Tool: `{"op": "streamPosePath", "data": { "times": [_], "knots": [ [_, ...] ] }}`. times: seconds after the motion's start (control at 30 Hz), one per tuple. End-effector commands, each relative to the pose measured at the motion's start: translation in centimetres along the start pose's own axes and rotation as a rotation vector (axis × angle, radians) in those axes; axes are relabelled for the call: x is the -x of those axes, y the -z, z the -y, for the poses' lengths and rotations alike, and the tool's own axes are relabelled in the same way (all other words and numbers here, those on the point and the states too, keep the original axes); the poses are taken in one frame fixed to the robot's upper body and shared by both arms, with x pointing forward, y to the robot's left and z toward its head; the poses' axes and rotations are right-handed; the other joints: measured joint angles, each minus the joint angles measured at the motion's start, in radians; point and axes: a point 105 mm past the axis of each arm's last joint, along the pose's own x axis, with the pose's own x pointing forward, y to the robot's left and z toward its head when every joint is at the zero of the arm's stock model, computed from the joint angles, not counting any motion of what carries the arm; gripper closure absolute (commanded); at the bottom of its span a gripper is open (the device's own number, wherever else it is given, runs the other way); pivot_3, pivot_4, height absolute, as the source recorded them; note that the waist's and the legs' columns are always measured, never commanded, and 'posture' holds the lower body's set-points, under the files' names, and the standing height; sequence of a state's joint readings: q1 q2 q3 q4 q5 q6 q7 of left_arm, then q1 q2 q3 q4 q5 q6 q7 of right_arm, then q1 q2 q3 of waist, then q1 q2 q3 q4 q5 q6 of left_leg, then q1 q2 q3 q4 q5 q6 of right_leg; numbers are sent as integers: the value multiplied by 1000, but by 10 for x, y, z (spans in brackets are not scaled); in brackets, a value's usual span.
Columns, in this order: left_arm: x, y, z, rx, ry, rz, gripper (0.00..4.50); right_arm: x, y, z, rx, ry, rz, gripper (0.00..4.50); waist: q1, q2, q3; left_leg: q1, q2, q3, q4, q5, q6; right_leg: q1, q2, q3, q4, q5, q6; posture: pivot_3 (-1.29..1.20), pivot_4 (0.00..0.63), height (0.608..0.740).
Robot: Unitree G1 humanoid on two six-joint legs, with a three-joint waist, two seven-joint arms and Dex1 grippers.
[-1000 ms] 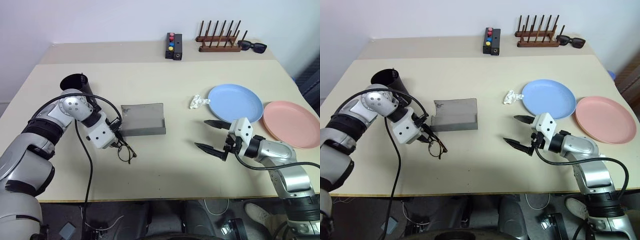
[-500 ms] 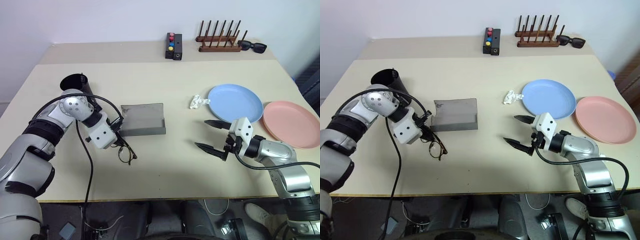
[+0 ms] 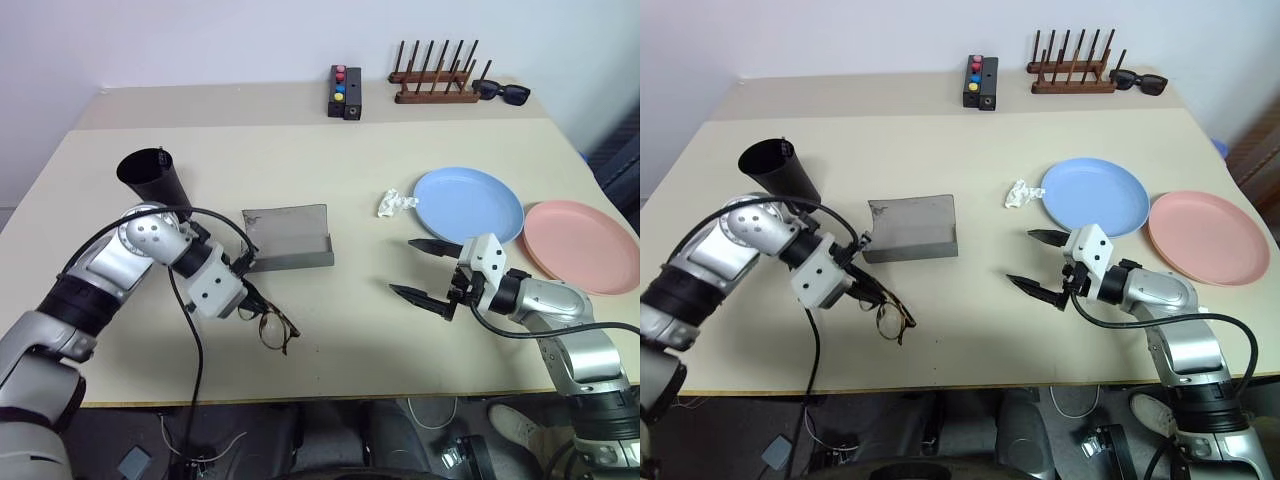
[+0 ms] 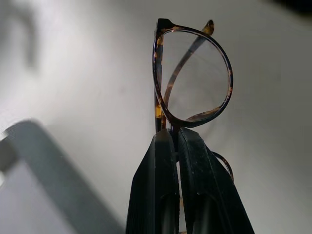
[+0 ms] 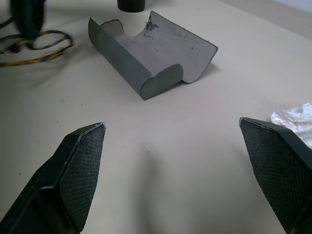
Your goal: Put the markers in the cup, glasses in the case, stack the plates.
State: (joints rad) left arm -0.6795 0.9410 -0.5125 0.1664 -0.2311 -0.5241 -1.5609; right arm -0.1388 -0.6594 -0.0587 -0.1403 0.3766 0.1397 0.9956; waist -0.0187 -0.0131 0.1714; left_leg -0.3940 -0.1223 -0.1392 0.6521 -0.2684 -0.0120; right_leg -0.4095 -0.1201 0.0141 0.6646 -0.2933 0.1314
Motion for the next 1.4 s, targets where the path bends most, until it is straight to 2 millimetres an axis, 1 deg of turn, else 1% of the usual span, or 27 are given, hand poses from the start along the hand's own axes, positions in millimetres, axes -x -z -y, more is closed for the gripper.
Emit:
{"op": "streamPosePath", "data": {
  "times": [0.03,0.13,0.2,0.33,0.47,0.53,0.6,0.63,0.77,0.83,0.97,1.07,1.1,1.17,1.3,1.4],
  "knots": [
    [15,-10,-7,24,-94,-15,4460,1,-11,5,32,3,34,0,2,0,0,0,0,0,0,0,0,0,0,0,0,0,0,0,150,740],
    [19,-9,-10,58,-142,-35,4460,1,-11,5,30,-1,34,0,10,0,0,0,0,0,1,-1,1,1,0,0,0,0,0,0,150,740],
    [20,-8,-8,65,-142,-50,4460,0,-10,5,30,-4,32,0,9,0,0,1,0,0,1,-1,1,2,0,0,0,0,0,0,150,740],
    [15,-15,-4,63,-129,-40,4460,-2,-12,8,32,-7,37,0,5,0,0,1,0,0,0,0,1,1,0,0,0,0,0,0,150,740],
    [13,-21,1,97,-111,-38,4460,-3,-12,7,33,-9,40,0,5,0,0,1,0,0,-1,0,0,1,0,0,-1,0,0,0,150,740],
    [16,-23,0,127,-115,-43,4460,-3,-12,7,32,-9,40,0,6,0,0,1,0,0,-1,-1,1,1,0,0,-1,0,0,0,150,740],
    [20,-22,-6,141,-131,-57,4460,-3,-12,7,31,-9,40,0,8,0,0,1,0,0,0,-1,1,1,0,0,-1,0,0,0,150,740],
    [24,-23,-12,147,-150,-57,4460,-3,-11,6,30,-9,40,0,9,0,0,1,0,0,0,-1,2,1,0,0,-1,0,0,0,150,740],
    [40,-28,-47,174,-272,-14,4460,-3,-11,7,30,-7,40,0,10,0,0,1,0,0,1,-1,2,2,0,0,-1,0,0,0,150,740],
    [48,-29,-67,199,-357,15,4460,-4,-12,7,29,-6,42,0,7,0,0,1,0,0,1,-1,1,2,0,0,-1,0,0,0,150,740],
    [63,-27,-100,219,-508,56,4460,-5,-11,8,28,-3,45,0,6,0,0,1,0,0,0,0,-1,2,0,0,-1,0,0,0,150,740],
    [69,-10,-113,257,-565,12,4460,-6,-11,8,26,-1,46,0,3,0,0,1,0,0,0,1,-1,1,0,0,-1,0,0,0,150,740],
    [70,0,-115,292,-566,-22,4460,-6,-11,9,26,0,46,0,3,0,0,1,0,0,0,1,-1,1,0,0,-1,0,0,0,150,740],
    [70,18,-112,289,-542,-105,4460,-5,-10,10,26,4,45,0,3,0,0,1,0,0,0,1,-1,1,0,0,-1,0,0,0,150,740],
    [70,43,-109,292,-498,-199,4460,-5,-8,11,26,7,45,0,6,0,0,1,0,1,0,1,-1,1,0,0,-1,0,0,0,150,740],
    [62,51,-111,291,-458,-215,4460,-3,-4,13,23,13,42,0,9,0,0,1,-1,1,1,1,-1,2,0,0,-1,0,0,0,150,740]
  ]
}}
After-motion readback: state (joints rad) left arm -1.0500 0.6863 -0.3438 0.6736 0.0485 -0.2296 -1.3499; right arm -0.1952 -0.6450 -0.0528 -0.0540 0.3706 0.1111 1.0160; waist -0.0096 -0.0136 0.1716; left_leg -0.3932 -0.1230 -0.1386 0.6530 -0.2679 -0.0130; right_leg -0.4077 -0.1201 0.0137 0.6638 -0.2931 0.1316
